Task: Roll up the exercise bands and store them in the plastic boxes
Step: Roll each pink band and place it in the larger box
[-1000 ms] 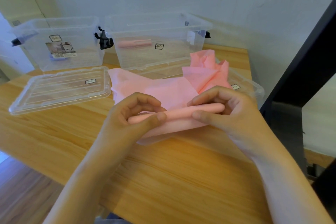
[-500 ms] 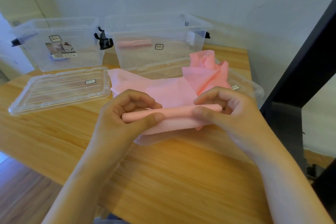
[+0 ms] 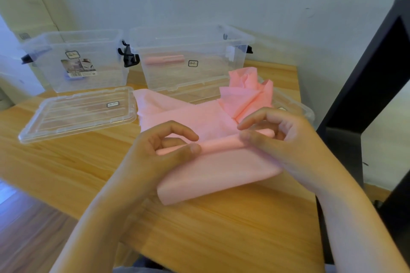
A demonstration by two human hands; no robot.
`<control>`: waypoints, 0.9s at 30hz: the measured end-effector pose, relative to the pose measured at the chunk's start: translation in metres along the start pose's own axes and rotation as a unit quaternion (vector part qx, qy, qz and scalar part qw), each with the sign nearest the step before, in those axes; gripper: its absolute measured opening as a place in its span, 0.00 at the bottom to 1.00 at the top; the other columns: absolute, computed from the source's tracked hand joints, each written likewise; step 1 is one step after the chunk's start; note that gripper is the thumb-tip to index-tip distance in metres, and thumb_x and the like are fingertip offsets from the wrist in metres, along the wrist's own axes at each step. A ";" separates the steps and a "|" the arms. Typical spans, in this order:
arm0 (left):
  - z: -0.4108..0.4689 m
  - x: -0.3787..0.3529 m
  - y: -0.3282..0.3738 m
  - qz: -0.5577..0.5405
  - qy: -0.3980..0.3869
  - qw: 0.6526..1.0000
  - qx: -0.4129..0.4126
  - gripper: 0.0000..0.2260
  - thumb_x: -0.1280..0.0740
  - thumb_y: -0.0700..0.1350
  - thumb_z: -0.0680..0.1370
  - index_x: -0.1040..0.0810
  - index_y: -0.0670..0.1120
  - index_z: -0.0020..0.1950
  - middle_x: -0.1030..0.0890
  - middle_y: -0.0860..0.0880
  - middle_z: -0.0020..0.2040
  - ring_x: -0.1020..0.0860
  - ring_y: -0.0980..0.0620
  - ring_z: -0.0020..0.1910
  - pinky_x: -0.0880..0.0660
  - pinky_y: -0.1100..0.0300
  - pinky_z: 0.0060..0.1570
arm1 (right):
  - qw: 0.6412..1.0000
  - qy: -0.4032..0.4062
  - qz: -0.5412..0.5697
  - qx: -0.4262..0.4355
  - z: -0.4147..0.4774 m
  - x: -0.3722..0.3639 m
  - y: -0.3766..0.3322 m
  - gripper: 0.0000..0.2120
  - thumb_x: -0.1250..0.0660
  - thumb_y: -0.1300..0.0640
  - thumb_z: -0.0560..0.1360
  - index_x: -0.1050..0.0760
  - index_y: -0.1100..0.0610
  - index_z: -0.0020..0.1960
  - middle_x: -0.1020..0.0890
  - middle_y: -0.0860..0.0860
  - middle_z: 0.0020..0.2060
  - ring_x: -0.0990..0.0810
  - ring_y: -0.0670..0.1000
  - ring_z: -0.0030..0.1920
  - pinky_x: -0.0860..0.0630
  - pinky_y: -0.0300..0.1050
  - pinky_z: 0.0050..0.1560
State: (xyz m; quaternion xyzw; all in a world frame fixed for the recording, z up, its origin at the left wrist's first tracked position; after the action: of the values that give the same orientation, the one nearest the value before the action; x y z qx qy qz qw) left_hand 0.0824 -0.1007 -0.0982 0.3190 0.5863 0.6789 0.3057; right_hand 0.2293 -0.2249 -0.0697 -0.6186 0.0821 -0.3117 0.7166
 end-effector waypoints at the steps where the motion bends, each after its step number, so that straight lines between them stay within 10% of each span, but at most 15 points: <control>1: -0.001 0.000 0.001 -0.012 -0.008 1.000 0.000 0.10 0.21 0.50 0.64 0.18 0.52 0.41 0.18 0.50 0.33 0.24 0.56 0.29 0.30 0.68 0.28 | 1.000 -0.002 0.012 0.002 -0.001 0.000 -0.001 0.08 0.27 0.54 0.66 0.19 0.56 0.44 0.21 0.42 0.33 0.26 0.38 0.34 0.32 0.27 0.35; 10: -0.001 0.006 -0.011 0.030 0.053 0.998 0.008 0.13 0.26 0.60 0.63 0.18 0.55 0.43 0.17 0.54 0.42 0.22 0.54 0.39 0.29 0.61 0.36 | 0.998 0.020 0.040 0.032 0.000 0.000 0.003 0.10 0.26 0.68 0.66 0.20 0.63 0.47 0.18 0.47 0.39 0.22 0.43 0.40 0.27 0.32 0.41; 16: 0.003 0.012 -0.004 0.006 0.083 0.996 -0.014 0.13 0.20 0.44 0.63 0.20 0.51 0.42 0.19 0.56 0.37 0.24 0.59 0.34 0.30 0.71 0.32 | 0.998 0.005 0.066 0.006 0.005 -0.004 0.012 0.09 0.28 0.62 0.69 0.20 0.61 0.49 0.18 0.43 0.40 0.22 0.38 0.42 0.27 0.29 0.43; 27: 0.005 0.013 -0.008 -0.006 0.067 0.998 -0.008 0.09 0.25 0.47 0.65 0.19 0.55 0.43 0.15 0.51 0.42 0.20 0.58 0.38 0.27 0.70 0.37 | 0.996 0.018 0.079 0.026 0.009 -0.007 0.016 0.08 0.27 0.68 0.68 0.20 0.60 0.45 0.18 0.44 0.38 0.22 0.41 0.41 0.27 0.32 0.42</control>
State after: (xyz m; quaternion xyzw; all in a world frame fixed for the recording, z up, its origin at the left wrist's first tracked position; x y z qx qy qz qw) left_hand 0.0786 -0.0861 -0.1044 0.2665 0.6022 0.7015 0.2725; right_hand 0.2336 -0.2133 -0.0843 -0.5857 0.1354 -0.2669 0.7533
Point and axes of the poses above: each hand's wrist, its own z-axis towards the middle knuckle, its own x-axis out of the back of the hand, y = z × x, the point moved 7 cm from there along z, towards the middle knuckle
